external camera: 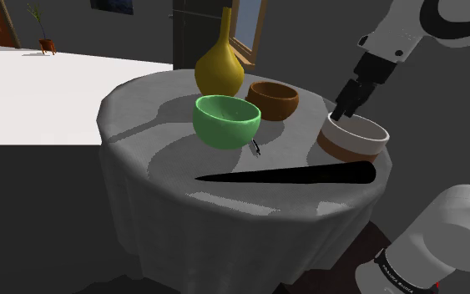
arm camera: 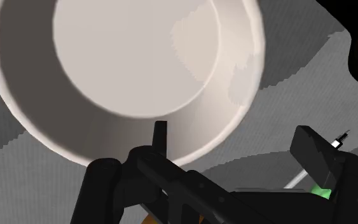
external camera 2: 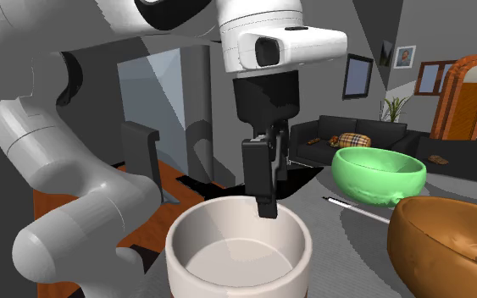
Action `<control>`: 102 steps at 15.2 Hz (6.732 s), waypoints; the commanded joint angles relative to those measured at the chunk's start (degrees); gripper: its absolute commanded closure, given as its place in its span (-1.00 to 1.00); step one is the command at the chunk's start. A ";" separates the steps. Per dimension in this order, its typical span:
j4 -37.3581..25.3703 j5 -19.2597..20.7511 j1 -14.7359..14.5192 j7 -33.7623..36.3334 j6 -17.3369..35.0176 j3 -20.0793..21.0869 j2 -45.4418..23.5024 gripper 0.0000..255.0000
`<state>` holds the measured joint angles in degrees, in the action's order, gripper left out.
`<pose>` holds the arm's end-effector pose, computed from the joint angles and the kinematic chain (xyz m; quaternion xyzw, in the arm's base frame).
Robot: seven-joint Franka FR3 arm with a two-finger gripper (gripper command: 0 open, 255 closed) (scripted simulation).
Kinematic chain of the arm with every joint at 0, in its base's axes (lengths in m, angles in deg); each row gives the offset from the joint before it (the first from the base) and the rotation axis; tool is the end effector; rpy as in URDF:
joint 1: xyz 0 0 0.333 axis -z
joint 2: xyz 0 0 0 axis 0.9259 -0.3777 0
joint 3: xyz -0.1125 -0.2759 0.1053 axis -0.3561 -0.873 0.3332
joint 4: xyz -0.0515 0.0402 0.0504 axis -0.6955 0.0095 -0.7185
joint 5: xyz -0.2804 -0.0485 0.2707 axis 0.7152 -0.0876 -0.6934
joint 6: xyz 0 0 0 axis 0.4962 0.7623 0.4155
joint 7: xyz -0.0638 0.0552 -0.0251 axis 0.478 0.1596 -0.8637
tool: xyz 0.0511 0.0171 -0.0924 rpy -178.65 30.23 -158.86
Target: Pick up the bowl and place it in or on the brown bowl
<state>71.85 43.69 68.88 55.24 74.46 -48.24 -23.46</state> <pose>0.3083 0.0153 0.5900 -0.9972 -0.0185 -0.0526 0.0489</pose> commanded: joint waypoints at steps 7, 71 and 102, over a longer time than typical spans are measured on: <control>6.78 2.00 0.08 5.79 0.37 6.82 7.86 -1.00; -32.48 3.82 2.50 9.09 -12.10 9.71 -18.83 1.00; -45.74 9.21 2.14 15.95 -0.30 15.55 -44.61 1.00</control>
<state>25.91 52.90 71.02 71.18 73.93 -32.69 -68.13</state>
